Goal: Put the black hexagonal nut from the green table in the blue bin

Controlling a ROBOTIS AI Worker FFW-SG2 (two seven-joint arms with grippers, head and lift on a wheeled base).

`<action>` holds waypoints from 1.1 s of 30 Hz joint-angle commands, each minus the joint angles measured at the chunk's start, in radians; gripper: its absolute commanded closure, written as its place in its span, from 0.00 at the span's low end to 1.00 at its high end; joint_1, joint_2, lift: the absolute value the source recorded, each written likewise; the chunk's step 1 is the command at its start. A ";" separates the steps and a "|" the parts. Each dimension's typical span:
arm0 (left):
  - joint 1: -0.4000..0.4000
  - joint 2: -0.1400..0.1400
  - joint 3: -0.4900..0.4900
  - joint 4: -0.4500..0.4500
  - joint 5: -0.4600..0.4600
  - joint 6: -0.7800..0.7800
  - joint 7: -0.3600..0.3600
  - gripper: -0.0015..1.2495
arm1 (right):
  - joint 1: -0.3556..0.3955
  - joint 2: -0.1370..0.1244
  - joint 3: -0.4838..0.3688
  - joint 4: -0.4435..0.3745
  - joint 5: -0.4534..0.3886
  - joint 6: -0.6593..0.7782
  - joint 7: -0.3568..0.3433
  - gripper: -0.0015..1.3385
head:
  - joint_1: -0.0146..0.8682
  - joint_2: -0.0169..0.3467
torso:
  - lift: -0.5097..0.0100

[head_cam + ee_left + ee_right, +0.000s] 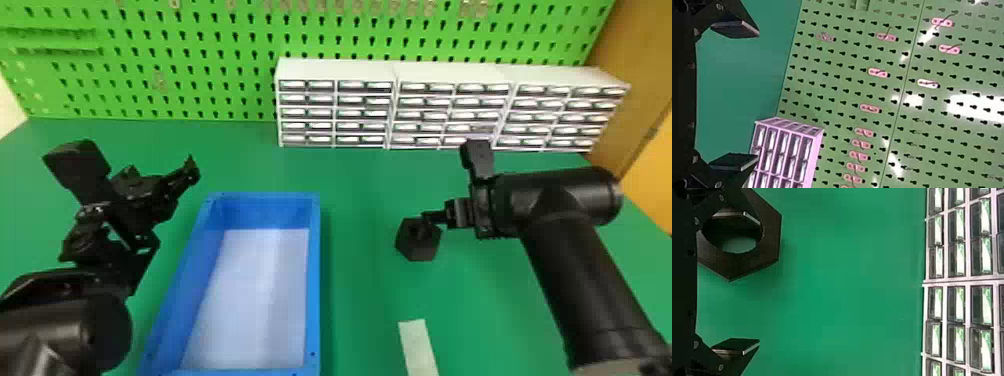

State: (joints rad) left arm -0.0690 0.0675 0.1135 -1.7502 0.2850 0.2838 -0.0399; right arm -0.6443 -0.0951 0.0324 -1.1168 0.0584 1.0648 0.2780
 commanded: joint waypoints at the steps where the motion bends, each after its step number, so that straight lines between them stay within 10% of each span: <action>1: -0.002 0.000 0.000 0.000 0.000 0.000 0.000 0.13 | 0.000 0.000 -0.002 0.012 0.000 -0.014 0.000 0.17 | 0.80 0.07 | 0.79; 33: 0.000 0.000 0.000 0.000 0.000 0.000 0.000 0.13 | 0.014 0.000 -0.012 0.077 -0.003 -0.074 0.001 0.17 | 0.80 0.07 | 0.79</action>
State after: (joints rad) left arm -0.0690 0.0675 0.1137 -1.7502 0.2853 0.2838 -0.0399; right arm -0.6322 -0.0951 0.0205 -1.0482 0.0552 0.9967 0.2779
